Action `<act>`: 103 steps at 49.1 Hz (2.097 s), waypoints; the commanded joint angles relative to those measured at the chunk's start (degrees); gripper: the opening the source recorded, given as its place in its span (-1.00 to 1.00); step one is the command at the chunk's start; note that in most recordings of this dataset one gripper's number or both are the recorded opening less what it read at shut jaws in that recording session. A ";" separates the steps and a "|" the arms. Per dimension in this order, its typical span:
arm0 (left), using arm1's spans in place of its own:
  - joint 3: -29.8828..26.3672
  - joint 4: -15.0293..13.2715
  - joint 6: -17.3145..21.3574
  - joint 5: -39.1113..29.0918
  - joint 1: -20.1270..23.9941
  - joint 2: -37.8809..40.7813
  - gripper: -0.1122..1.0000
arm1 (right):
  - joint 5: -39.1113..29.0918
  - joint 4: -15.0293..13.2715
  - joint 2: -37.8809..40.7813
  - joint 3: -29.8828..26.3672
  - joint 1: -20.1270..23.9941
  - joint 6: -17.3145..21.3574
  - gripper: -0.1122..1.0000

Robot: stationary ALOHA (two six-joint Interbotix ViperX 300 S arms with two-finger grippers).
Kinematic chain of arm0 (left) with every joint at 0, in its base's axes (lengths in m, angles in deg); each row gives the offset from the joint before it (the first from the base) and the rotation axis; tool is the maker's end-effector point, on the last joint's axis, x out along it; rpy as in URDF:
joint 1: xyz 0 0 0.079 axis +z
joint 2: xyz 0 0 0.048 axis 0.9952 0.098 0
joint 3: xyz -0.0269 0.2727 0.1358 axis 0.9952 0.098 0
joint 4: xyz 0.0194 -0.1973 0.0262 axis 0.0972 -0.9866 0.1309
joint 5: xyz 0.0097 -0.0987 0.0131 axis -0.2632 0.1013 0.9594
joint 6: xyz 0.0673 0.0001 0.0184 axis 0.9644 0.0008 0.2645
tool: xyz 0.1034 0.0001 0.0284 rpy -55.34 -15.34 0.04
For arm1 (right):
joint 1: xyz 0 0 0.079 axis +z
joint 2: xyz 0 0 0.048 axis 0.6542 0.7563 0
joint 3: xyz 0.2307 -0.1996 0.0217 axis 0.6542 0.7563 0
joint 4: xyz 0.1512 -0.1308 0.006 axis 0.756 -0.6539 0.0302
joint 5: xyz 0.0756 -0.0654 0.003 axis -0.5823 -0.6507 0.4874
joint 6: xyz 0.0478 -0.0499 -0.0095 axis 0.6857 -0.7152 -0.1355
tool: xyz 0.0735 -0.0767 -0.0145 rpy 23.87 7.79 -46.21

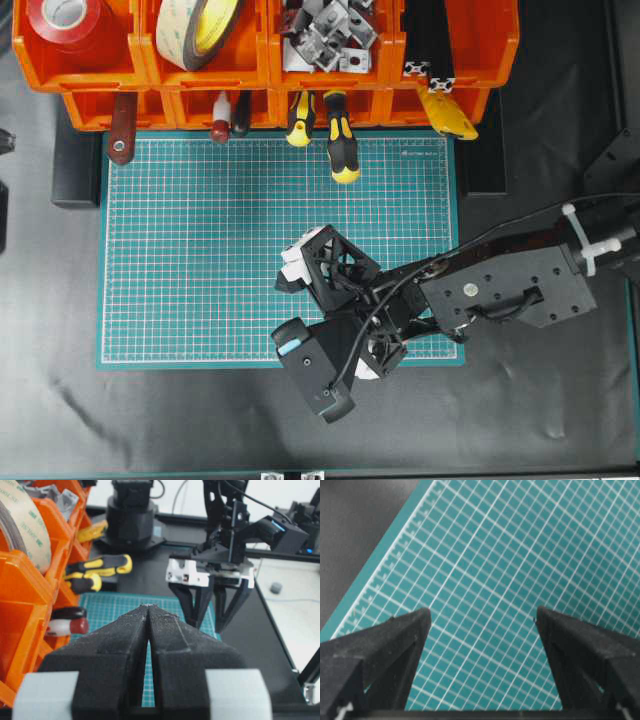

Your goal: Pick corner brachets from container rack with right arm.

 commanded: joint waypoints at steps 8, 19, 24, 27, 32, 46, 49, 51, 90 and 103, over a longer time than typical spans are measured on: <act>-1.85 0.18 -0.09 0.09 -0.09 0.44 -0.79 | 0.79 -0.18 -1.05 -1.49 -0.18 0.35 0.66; -1.93 0.18 -0.26 -0.18 -0.09 0.35 -0.79 | -0.53 0.18 -3.08 -1.14 -0.18 3.69 0.66; -2.02 0.18 -0.62 -0.18 -0.35 0.26 -0.79 | -1.32 0.18 -6.15 -0.18 0.00 8.00 0.66; -2.11 0.18 -0.79 -0.18 -0.53 0.26 -0.79 | -1.41 0.09 -8.35 0.97 0.09 9.84 0.66; -2.11 0.18 -0.70 -0.44 -0.79 0.18 -0.79 | -0.97 0.18 -13.10 3.60 0.44 12.48 0.66; -1.93 0.18 -0.09 -1.49 -0.70 -0.44 -0.79 | -0.26 0.09 -28.56 11.34 0.79 19.16 0.65; -1.85 0.18 0.00 -2.46 -0.70 -0.53 -0.79 | 0.44 0.09 -31.99 13.27 0.79 19.25 0.65; -1.67 0.18 -0.09 -2.64 -0.79 -0.62 -0.79 | 1.49 0.18 -34.28 14.77 0.79 19.34 0.64; -1.85 0.18 3.96 -8.00 -0.88 -5.01 -0.79 | 1.76 0.62 -75.15 33.49 0.88 20.04 0.41; -1.41 0.18 3.96 -8.09 -0.79 -6.68 -0.79 | -3.08 0.62 -80.68 34.98 0.79 20.04 0.41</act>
